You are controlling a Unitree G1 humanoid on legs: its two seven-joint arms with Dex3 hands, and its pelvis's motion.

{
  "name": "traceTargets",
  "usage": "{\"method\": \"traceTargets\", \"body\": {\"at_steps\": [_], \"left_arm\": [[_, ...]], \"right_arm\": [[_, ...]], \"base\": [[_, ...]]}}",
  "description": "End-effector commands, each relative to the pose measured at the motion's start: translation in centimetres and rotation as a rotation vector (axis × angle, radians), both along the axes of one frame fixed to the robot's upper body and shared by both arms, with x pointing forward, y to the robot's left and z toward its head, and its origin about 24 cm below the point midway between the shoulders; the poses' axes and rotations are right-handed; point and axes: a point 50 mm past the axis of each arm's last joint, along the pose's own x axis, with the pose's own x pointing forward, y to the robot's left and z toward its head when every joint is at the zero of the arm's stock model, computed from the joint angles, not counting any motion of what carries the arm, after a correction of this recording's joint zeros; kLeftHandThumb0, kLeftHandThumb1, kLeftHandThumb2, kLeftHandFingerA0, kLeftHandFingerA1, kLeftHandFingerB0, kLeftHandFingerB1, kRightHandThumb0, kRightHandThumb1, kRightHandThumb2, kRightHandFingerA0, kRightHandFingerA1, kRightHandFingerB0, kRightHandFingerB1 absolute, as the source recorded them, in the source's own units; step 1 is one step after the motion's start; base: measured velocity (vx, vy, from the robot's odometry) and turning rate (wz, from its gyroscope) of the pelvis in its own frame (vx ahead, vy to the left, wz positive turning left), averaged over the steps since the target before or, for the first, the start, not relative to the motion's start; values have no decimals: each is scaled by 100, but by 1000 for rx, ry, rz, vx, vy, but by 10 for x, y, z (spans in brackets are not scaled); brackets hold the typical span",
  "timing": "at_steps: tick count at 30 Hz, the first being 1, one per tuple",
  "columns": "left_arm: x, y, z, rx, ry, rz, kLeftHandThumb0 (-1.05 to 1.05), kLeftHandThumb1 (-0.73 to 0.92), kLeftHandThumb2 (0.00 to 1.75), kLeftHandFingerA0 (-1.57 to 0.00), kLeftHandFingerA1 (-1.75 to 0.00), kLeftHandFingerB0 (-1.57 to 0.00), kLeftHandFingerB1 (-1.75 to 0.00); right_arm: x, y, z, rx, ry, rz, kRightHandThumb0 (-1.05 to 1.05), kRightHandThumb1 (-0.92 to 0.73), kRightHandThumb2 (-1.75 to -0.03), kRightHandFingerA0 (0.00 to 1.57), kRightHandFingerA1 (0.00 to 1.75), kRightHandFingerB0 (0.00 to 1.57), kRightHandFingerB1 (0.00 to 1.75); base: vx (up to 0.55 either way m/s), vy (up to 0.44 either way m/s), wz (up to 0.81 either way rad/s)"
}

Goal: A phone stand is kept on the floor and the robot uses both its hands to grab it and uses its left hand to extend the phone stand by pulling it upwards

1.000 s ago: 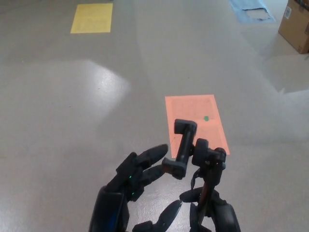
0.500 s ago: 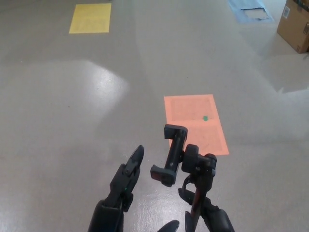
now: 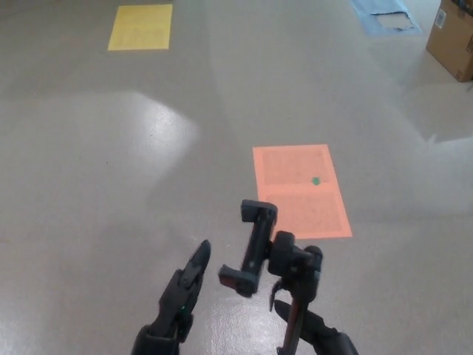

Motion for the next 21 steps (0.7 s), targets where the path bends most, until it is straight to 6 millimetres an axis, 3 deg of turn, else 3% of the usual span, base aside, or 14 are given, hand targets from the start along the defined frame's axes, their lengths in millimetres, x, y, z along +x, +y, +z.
{"method": "traceTargets", "body": {"at_steps": [1,5,9,16,17,19,20,21], "left_arm": [[-13,22,3,38,-32,5,-80,57,94,0,-11,-5,-24],[-22,40,5,71,-46,19,-84,59,99,0,-11,-2,-26],[-34,68,10,183,-75,67,-93,68,106,0,-6,0,-25],[-65,92,4,199,-26,109,-92,66,104,0,-6,0,-22],[-72,95,1,205,-13,115,-92,66,104,0,-6,0,-24],[-80,99,-1,218,4,124,-93,67,105,0,-5,0,-24],[-85,100,-3,209,17,123,-92,67,105,0,-5,0,-24],[-91,103,-5,205,32,129,-92,67,105,0,-5,0,-23]], "right_arm": [[-18,-18,15,-103,-99,90,-105,-68,-66,0,0,0,0],[-39,-33,30,-198,-177,104,-105,-66,-66,0,0,0,0],[-72,-64,57,-302,-256,114,-105,-66,-67,0,0,0,0],[-127,-90,75,-365,-219,94,-105,-66,-65,0,0,0,0],[-137,-94,76,-379,-207,87,-105,-54,-99,0,0,0,0],[-148,-97,79,-379,-196,71,-105,-52,-96,0,0,0,0],[-155,-98,80,-385,-197,58,-105,-67,-63,0,0,0,0],[-164,-100,81,-404,-189,48,-105,-68,-63,0,0,0,0]], "base": [[0,0,0],[0,0,0],[0,0,0],[0,0,0],[0,0,0],[0,0,0],[0,0,0],[0,0,0]]}}
